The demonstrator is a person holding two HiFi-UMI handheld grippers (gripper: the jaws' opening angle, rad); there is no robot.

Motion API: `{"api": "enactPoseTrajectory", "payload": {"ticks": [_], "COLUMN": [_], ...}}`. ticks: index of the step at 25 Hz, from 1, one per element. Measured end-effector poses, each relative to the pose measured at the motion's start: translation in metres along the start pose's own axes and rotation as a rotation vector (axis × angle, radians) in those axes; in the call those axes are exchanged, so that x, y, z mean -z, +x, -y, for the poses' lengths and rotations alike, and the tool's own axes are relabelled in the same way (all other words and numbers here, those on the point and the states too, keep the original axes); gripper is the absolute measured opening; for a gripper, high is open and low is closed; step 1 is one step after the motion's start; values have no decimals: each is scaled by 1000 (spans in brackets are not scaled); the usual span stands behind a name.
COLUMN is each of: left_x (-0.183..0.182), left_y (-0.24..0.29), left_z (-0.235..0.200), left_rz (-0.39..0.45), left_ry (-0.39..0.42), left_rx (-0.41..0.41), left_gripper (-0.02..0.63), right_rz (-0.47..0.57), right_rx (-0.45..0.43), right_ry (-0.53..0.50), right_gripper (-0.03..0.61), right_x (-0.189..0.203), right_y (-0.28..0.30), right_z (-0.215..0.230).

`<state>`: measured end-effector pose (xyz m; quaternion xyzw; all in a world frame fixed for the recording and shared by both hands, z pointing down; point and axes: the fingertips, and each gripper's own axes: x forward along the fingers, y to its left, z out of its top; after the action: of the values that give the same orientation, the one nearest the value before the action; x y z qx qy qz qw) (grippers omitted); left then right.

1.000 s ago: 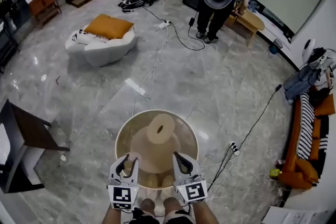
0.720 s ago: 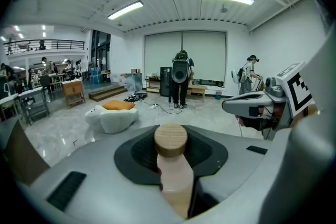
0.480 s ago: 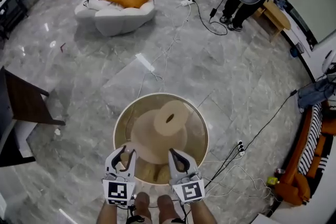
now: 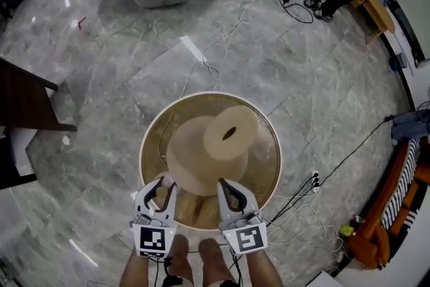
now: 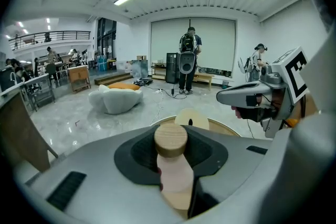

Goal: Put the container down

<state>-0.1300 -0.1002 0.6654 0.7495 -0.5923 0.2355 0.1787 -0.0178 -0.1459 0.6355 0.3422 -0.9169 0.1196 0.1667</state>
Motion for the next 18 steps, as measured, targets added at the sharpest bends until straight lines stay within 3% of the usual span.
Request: {"api": "enactPoseTrajectory", "payload": {"ticks": [5, 9, 18], "left_x": [35, 54, 99], "left_y": [28, 46, 78], "left_z": [1, 4, 4], "left_rz": [3, 2, -2], "left_ry": [-16, -107, -25], "left_rx": [-10, -30, -24], "left_gripper": [126, 126, 126], "right_rz": [-11, -19, -31], "right_rx": [-30, -42, -61], "right_ry": [2, 7, 10], "right_gripper": [3, 2, 2], "right_x": [41, 69, 115], "right_y": [22, 34, 57], "right_z": [3, 5, 14]}}
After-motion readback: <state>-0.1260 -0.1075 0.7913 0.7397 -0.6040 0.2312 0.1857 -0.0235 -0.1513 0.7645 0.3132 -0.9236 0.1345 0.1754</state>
